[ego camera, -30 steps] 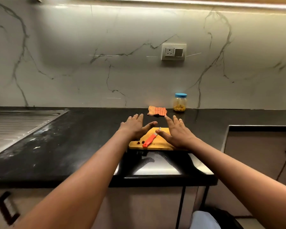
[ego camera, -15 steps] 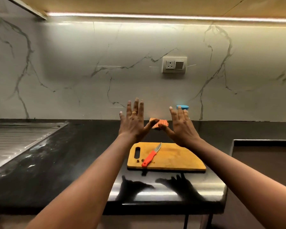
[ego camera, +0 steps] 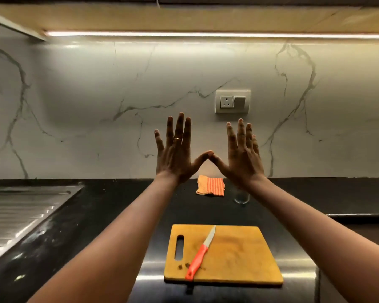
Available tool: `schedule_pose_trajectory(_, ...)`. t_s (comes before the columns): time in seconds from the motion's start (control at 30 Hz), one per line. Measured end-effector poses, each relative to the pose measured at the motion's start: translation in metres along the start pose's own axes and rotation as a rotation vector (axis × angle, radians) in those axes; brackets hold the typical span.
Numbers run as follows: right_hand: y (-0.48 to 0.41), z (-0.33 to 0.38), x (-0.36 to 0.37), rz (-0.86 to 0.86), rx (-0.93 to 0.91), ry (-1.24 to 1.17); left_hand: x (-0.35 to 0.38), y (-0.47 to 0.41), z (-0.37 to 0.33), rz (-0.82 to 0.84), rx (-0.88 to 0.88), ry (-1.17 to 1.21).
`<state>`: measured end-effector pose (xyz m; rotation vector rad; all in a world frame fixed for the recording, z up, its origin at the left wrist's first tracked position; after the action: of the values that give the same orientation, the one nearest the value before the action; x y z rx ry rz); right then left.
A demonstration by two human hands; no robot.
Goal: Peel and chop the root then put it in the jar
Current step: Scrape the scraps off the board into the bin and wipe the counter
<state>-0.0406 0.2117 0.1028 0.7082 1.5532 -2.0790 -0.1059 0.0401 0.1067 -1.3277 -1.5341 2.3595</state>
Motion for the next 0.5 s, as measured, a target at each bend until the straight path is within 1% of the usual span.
schedule_pose_trajectory(0.17, -0.039, 0.018, -0.037, 0.003, -0.067, 0.028, -0.046, -0.047, 0.01, -0.015, 0.008, -0.003)
schedule_pose_trajectory(0.5, -0.12, 0.052, -0.117, -0.029, -0.086, 0.005, -0.127, -0.128, 0.024, -0.038, 0.068, -0.038)
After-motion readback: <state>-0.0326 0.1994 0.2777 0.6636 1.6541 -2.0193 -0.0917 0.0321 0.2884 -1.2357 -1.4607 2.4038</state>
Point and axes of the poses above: each hand's wrist, its own y-axis away from the middle knuckle, its own x-axis out of the palm, z = x × y, the point moved 3 cm from there along -y, towards the middle knuckle, and after that the axes turned 11 degrees about x, right-handed, at the moved point
